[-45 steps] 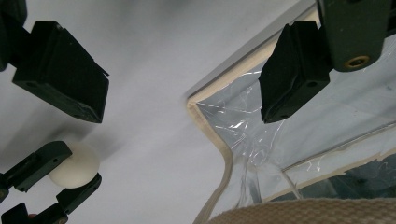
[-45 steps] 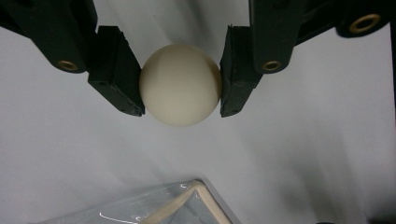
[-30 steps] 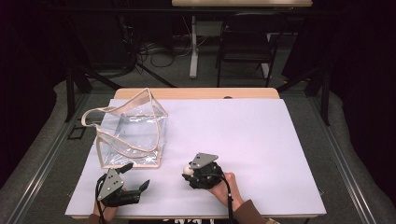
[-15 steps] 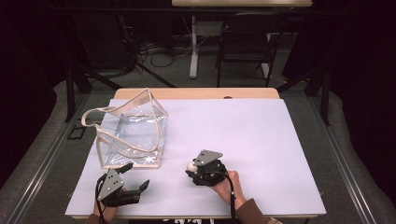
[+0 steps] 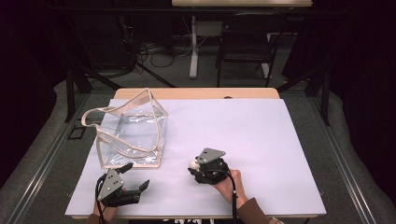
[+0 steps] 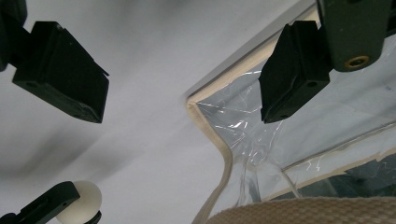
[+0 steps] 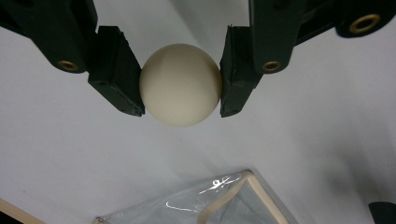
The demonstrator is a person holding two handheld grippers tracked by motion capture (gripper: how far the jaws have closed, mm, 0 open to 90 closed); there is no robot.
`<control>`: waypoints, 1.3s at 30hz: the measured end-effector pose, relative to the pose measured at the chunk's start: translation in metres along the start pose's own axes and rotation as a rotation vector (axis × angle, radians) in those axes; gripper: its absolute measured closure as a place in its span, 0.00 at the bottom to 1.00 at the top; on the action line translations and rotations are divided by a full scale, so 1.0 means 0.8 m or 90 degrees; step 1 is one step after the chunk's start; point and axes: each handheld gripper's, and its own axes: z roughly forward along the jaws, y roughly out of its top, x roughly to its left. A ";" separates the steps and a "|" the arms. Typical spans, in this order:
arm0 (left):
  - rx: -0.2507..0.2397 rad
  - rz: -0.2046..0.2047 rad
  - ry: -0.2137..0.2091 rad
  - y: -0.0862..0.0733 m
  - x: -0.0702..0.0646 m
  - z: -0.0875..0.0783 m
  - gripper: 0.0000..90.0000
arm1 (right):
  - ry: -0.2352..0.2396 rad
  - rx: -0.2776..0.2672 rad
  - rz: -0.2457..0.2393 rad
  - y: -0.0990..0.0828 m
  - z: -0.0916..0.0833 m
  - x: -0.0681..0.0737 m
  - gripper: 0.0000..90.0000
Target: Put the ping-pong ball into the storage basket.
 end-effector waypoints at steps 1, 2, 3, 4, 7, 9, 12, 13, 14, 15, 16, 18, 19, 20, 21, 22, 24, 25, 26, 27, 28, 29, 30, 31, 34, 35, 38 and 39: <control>0.000 0.000 0.000 0.000 0.000 0.000 0.18 | -0.001 0.000 0.000 0.000 -0.001 -0.001 0.57; 0.000 0.000 0.000 0.000 0.000 0.000 0.18 | -0.003 0.000 0.003 0.000 -0.001 -0.001 0.57; -0.001 -0.001 0.001 0.000 0.000 0.000 0.18 | -0.004 -0.002 0.002 0.000 -0.002 -0.002 0.57; 0.000 0.000 0.001 0.000 0.000 0.000 0.18 | -0.005 -0.002 0.002 0.000 -0.002 -0.003 0.57; 0.000 0.000 0.000 0.000 0.000 0.000 0.18 | -0.008 -0.001 0.005 0.000 -0.003 -0.004 0.57; 0.000 0.000 0.000 0.000 0.000 0.000 0.18 | -0.008 -0.001 0.006 0.000 -0.003 -0.004 0.57; -0.001 -0.001 0.000 0.000 0.000 0.000 0.18 | -0.010 -0.002 0.006 0.000 -0.003 -0.006 0.57; 0.000 0.000 0.001 0.000 0.000 0.000 0.18 | -0.011 -0.002 0.008 0.000 -0.004 -0.006 0.57; -0.001 0.000 0.000 0.000 0.000 0.000 0.18 | -0.013 -0.003 0.008 0.000 -0.004 -0.006 0.57; 0.000 0.000 0.000 0.000 0.000 0.000 0.18 | -0.013 -0.002 0.008 0.000 -0.004 -0.007 0.57; 0.000 -0.001 0.000 0.000 0.000 0.000 0.18 | -0.014 -0.004 0.009 0.000 -0.004 -0.007 0.57; 0.000 -0.002 0.000 0.000 0.000 0.000 0.18 | -0.015 -0.002 0.010 0.000 -0.004 -0.009 0.57; -0.001 -0.002 0.000 0.000 0.000 0.000 0.18 | -0.015 -0.004 0.011 0.000 -0.004 -0.009 0.57; 0.000 -0.002 0.000 0.000 0.000 0.001 0.18 | -0.017 -0.005 0.011 0.000 -0.005 -0.010 0.57; 0.000 -0.002 0.000 0.000 0.000 0.001 0.18 | -0.018 -0.004 0.012 0.000 -0.005 -0.010 0.57; 0.000 -0.001 0.000 0.000 0.000 0.001 0.18 | -0.018 -0.004 0.012 0.000 -0.005 -0.011 0.57; 0.000 0.000 0.000 0.000 0.000 0.000 0.18 | -0.020 -0.005 0.012 0.000 -0.005 -0.011 0.57; -0.001 0.000 0.000 0.000 0.000 0.000 0.18 | -0.020 -0.004 0.013 0.000 -0.005 -0.011 0.57; 0.000 0.000 0.000 0.000 0.000 0.000 0.18 | -0.023 -0.004 0.013 0.000 -0.005 -0.012 0.57; -0.001 -0.001 0.001 0.000 0.000 0.000 0.18 | -0.023 -0.004 0.014 0.000 -0.005 -0.012 0.57; -0.001 -0.001 0.001 0.000 0.000 0.000 0.18 | -0.023 -0.004 0.014 0.000 -0.005 -0.012 0.57; 0.000 0.000 0.001 0.000 0.000 0.000 0.18 | -0.024 -0.003 0.014 0.000 -0.006 -0.012 0.57; 0.001 0.000 0.000 0.000 0.000 0.000 0.18 | -0.025 -0.004 0.014 0.000 -0.006 -0.013 0.57; 0.001 0.000 0.001 0.000 0.000 0.000 0.18 | -0.026 -0.004 0.017 0.000 -0.006 -0.014 0.57; 0.000 -0.001 0.001 0.000 0.000 0.000 0.18 | -0.028 -0.004 0.017 0.000 -0.006 -0.015 0.57; 0.000 -0.002 0.001 0.000 0.000 0.001 0.18 | -0.029 -0.005 0.019 0.000 -0.007 -0.015 0.57; 0.000 -0.002 0.001 0.000 0.000 0.001 0.18 | -0.031 -0.004 0.020 0.000 -0.007 -0.017 0.57; 0.000 -0.002 0.001 0.000 0.000 0.001 0.18 | -0.033 -0.005 0.022 0.000 -0.008 -0.018 0.57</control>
